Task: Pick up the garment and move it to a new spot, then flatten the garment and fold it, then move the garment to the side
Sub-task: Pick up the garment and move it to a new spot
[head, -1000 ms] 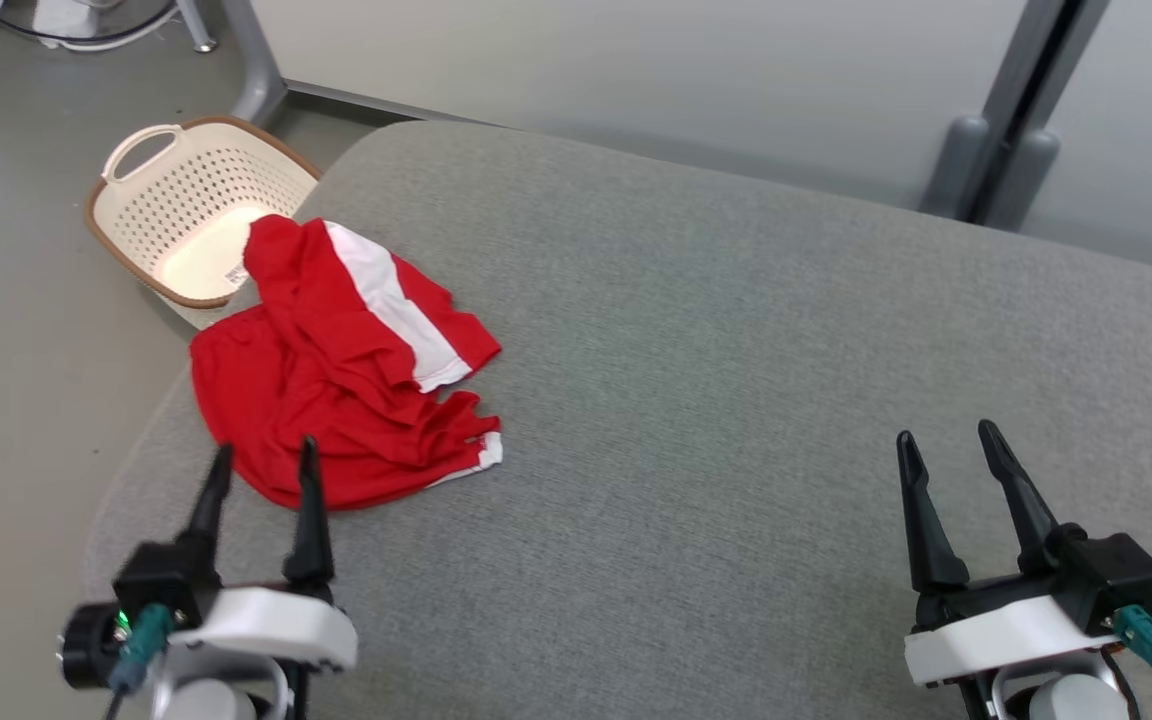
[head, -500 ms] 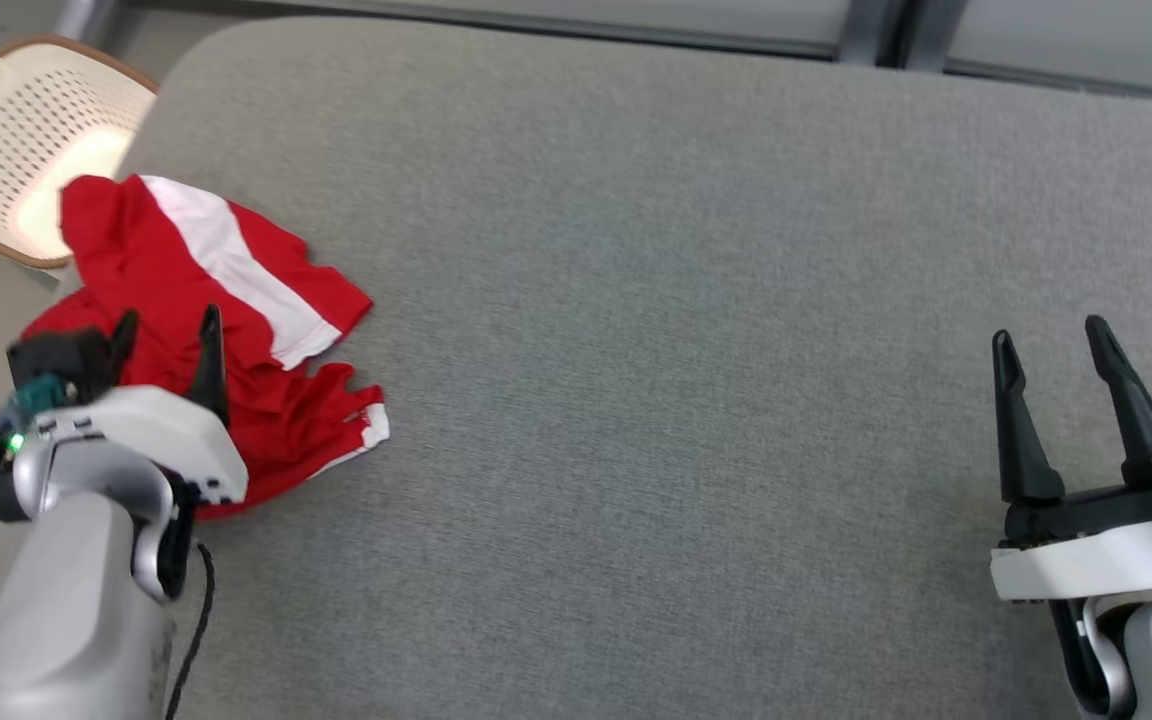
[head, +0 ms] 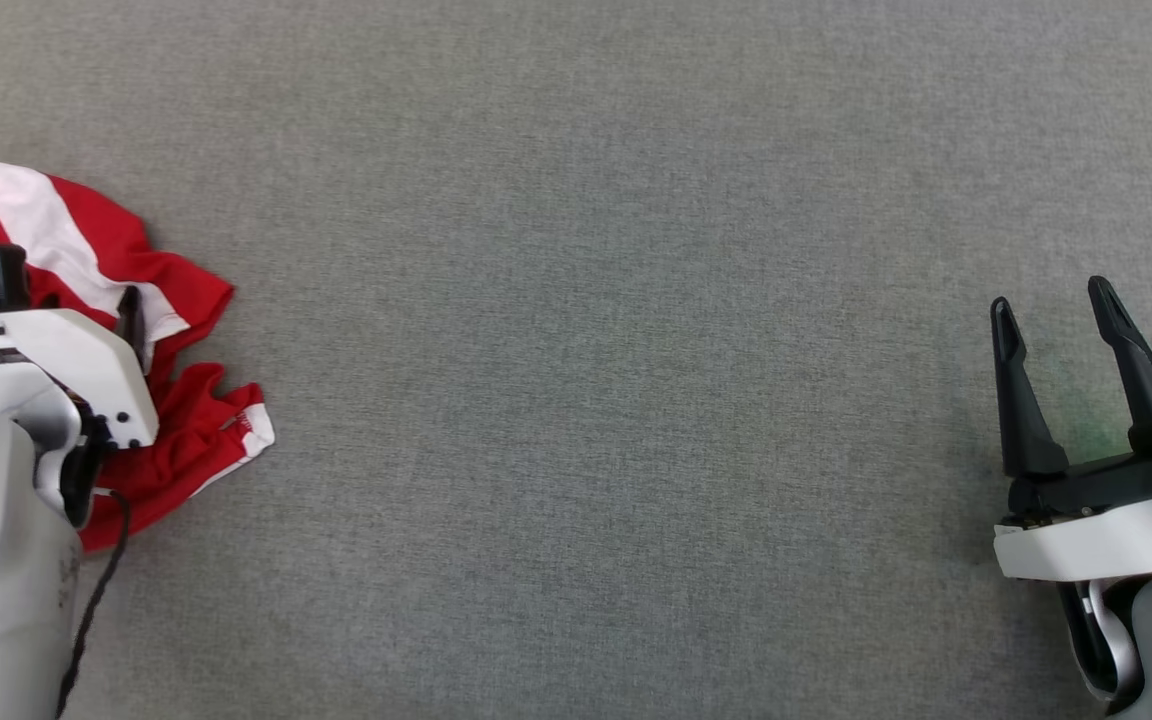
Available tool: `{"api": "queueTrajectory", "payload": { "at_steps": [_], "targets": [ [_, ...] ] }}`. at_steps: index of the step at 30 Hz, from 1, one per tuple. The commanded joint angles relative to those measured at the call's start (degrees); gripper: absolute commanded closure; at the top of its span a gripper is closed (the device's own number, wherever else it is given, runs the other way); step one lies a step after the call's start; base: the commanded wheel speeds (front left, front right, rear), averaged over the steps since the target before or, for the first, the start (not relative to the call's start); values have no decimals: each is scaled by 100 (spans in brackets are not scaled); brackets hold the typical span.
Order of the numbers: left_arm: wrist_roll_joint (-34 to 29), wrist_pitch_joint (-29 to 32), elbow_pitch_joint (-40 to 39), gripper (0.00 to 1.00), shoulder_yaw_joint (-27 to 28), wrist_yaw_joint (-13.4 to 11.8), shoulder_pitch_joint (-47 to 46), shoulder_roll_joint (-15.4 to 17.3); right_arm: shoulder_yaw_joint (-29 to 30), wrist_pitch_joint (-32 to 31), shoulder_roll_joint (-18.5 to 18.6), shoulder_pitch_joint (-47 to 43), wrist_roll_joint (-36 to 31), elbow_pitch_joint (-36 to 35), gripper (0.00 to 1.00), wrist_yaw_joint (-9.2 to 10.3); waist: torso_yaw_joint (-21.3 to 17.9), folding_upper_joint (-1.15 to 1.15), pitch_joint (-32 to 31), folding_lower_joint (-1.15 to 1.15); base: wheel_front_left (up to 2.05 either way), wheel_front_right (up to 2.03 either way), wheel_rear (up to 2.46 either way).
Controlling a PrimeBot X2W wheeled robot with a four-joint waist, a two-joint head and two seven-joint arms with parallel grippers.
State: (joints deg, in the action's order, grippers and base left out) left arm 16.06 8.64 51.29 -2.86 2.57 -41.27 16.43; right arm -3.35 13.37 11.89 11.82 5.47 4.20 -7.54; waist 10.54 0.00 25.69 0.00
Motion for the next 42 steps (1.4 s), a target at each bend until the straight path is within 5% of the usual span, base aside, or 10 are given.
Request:
{"api": "queueTrajectory", "payload": {
  "at_steps": [1,4,5,6,18,25,42],
  "targets": [
    [-119,125,254,0,-105,17,-77,97,-29,22,4,71,-17,-37,0,10,-98,0,102,0,0,0,0],
    [-188,281,610,2,-208,8,-94,167,-65,37,-23,65,-52,-36,0,10,-138,0,146,0,0,0,0],
    [-185,304,702,76,-224,8,-101,168,-75,40,-32,69,-62,-24,0,10,-150,0,153,0,0,0,0],
    [-178,294,771,100,-232,0,-115,173,-86,46,-45,76,-69,-8,0,10,-159,0,152,0,0,0,0],
    [-27,-850,588,100,-141,71,-193,206,-158,138,-285,-9,-26,332,0,10,-119,0,-467,0,0,0,0],
    [295,-1478,-172,100,5,116,33,-132,-224,174,-467,-145,-6,607,0,10,-97,0,-1089,0,0,0,0],
    [678,-320,-3636,100,-551,-310,1286,-1128,-302,190,-747,-227,77,731,0,10,-544,0,-1698,0,0,0,0]
  ]
}}
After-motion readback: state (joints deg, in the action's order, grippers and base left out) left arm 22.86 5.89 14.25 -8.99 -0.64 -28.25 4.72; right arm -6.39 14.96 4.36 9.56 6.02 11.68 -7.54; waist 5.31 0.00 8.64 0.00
